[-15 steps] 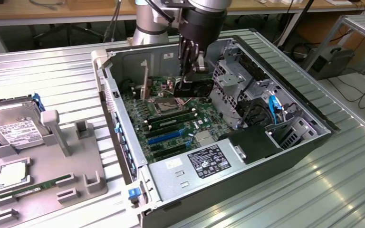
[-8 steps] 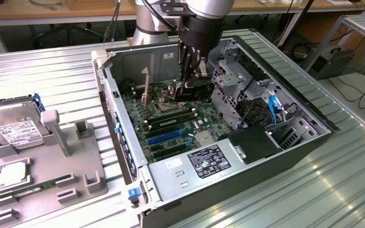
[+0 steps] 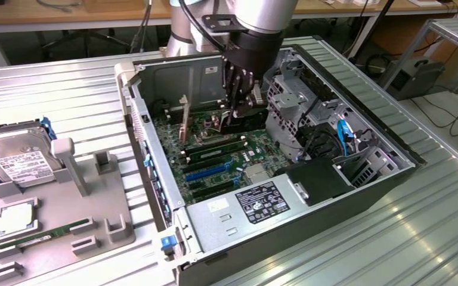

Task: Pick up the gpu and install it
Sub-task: 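Insert the gpu into the slot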

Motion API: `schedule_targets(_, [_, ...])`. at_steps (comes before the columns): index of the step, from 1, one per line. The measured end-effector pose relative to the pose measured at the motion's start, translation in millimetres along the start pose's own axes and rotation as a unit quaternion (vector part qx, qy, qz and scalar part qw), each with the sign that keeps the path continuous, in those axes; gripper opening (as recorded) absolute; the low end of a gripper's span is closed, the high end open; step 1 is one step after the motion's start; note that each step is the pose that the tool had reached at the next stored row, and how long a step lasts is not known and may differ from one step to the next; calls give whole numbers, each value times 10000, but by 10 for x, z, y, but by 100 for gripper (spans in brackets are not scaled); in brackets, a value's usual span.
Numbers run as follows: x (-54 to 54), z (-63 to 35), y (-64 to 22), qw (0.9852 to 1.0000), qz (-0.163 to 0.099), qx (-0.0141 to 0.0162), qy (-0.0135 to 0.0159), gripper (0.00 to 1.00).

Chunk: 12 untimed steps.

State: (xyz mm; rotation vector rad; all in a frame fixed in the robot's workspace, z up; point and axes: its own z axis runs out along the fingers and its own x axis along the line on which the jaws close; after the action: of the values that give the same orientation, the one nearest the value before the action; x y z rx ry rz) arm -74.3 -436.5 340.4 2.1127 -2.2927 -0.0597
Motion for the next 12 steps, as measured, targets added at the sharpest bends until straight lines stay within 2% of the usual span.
schedule_targets(4, [22, 44, 96, 10000, -6, 31, -2, 26])
schedule_targets(12, [133, 124, 91, 9996, -264, 34, 8, 26])
